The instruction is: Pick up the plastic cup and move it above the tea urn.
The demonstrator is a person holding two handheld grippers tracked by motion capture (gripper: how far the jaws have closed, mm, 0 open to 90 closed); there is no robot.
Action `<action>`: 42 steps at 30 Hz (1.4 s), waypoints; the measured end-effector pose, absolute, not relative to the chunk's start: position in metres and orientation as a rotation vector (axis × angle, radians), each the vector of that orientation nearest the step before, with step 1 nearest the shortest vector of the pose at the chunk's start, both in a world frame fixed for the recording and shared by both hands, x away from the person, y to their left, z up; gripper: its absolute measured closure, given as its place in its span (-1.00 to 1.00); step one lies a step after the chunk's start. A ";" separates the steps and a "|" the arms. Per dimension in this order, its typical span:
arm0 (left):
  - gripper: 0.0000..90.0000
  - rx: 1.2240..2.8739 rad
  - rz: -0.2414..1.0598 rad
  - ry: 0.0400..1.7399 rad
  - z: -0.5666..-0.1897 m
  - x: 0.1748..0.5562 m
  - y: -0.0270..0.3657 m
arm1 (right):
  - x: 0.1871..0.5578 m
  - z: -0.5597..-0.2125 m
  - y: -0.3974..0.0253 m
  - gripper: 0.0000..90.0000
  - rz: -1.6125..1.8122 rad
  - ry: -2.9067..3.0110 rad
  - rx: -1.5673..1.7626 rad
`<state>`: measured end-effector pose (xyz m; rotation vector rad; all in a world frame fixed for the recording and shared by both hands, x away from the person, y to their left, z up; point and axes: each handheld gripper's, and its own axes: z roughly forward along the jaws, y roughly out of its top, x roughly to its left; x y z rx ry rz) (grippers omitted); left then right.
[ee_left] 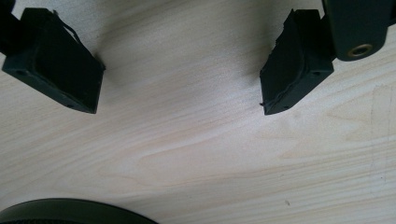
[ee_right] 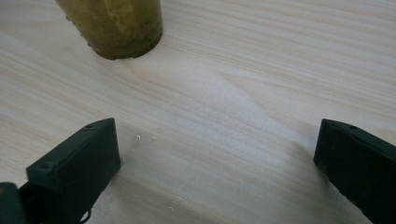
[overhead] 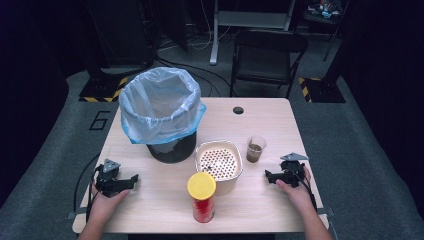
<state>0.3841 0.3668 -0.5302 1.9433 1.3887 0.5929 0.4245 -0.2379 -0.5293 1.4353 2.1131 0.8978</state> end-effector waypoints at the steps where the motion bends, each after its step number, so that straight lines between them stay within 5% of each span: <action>1: -0.72 1.947 0.587 1.384 -0.530 0.384 0.367 | 0.424 -0.529 -0.238 -1.00 0.898 2.113 1.436; 28: -0.76 1.959 0.484 1.308 -0.519 0.381 0.355 | 0.424 -0.529 -0.238 -1.00 0.898 2.112 1.437; 42: -0.75 2.014 0.346 0.939 -0.465 0.330 0.285 | 0.424 -0.529 -0.238 -1.00 0.897 2.116 1.430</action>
